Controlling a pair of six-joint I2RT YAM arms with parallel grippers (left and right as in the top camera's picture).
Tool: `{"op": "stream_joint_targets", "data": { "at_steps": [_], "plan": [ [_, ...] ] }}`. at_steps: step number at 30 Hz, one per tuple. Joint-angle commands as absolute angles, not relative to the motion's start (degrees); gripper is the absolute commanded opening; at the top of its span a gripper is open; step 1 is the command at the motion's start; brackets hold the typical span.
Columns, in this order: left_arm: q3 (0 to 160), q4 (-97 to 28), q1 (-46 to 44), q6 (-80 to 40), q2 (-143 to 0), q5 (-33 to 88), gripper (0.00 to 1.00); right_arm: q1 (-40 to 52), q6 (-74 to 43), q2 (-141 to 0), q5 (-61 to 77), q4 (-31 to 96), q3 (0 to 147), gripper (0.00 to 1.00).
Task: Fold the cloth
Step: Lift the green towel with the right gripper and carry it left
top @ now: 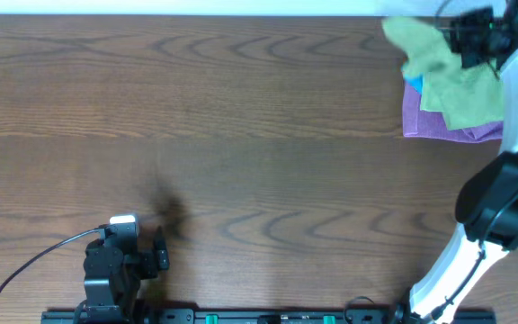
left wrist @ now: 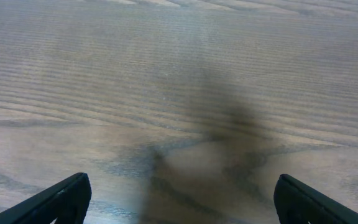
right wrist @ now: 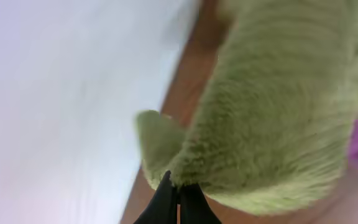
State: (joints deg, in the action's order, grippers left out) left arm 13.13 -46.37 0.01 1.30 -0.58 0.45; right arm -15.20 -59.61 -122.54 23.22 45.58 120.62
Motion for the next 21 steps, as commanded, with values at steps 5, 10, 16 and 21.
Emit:
{"op": "stream_joint_targets", "data": {
  "at_steps": [5, 10, 16, 21],
  "plan": [
    [11.3, -49.3, 0.3, 1.3, -0.3, -0.6, 0.95, -1.2, -48.0, -122.5, 42.3, 52.8, 130.3, 0.01],
    [11.3, -49.3, 0.3, 1.3, -0.3, -0.6, 0.95, 12.3, -37.0, -122.5, 33.4, 64.6, 130.0, 0.01],
    [11.3, -49.3, 0.3, 1.3, -0.3, -0.6, 0.95, 21.9, -33.3, -122.5, 19.8, 79.9, 127.6, 0.01],
    [11.3, -49.3, 0.3, 1.3, -0.3, -0.6, 0.95, 24.1, -30.5, -122.3, 20.8, 82.1, 127.6, 0.01]
  ]
}}
